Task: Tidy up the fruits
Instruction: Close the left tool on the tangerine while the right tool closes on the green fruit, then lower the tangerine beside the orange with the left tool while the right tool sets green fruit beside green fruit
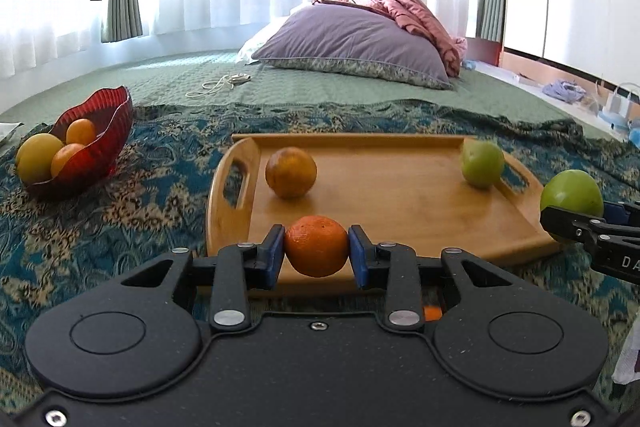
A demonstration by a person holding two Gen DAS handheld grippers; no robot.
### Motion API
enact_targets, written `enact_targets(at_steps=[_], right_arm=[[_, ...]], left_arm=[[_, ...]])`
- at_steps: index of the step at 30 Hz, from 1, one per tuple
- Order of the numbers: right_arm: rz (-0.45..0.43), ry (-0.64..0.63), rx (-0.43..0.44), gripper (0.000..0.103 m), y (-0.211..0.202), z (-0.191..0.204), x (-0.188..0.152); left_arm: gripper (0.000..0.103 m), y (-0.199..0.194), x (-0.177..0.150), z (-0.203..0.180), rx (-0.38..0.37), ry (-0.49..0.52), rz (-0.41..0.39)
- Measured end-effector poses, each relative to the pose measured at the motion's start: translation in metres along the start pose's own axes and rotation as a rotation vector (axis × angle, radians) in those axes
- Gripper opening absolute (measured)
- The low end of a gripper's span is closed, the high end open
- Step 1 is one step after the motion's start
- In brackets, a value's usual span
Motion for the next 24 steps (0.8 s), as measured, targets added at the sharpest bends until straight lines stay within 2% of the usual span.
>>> enact_targets(at_steps=[7, 15, 24], right_arm=[[0.034, 0.005, -0.040, 0.061, 0.036, -0.006, 0.022], [0.094, -0.009, -0.090, 0.061, 0.072, -0.012, 0.024], [0.119, -0.019, -0.134, 0.062, 0.092, -0.019, 0.021]], left_arm=[[0.032, 0.031, 0.012, 0.017, -0.019, -0.039, 0.026], [0.032, 0.070, 0.009, 0.037, -0.042, -0.099, 0.081], [0.032, 0.095, 0.008, 0.036, -0.032, -0.065, 0.097]])
Point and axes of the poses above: each gripper's, at about its wrist camera, not at the fingertips, and y roughly the way its jaws point, z to its left, x to its top, the point moved 6 cm from there along y, roughly the way its jaws point, and after that the axes turned 12 degrees about y, right-handed, at the moved point
